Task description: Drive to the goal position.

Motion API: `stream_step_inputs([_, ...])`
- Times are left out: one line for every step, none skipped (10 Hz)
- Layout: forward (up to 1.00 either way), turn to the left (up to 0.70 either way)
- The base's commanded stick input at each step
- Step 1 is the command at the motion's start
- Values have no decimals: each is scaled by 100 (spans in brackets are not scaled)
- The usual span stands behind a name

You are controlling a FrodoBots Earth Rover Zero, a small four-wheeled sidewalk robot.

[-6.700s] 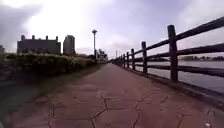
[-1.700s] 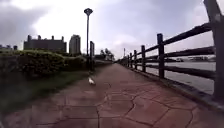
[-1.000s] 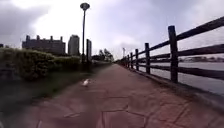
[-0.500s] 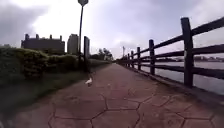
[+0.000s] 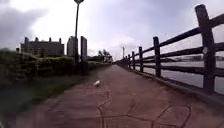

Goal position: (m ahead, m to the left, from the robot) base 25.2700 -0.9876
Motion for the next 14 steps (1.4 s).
stream_step_inputs([100, 0])
stream_step_inputs([100, 0])
stream_step_inputs([100, 0])
stream_step_inputs([100, 0])
stream_step_inputs([100, 0])
stream_step_inputs([100, -16])
stream_step_inputs([100, -18])
stream_step_inputs([100, 0])
stream_step_inputs([100, 0])
stream_step_inputs([100, 0])
stream_step_inputs([100, 0])
stream_step_inputs([100, 0])
stream_step_inputs([100, 0])
stream_step_inputs([100, 0])
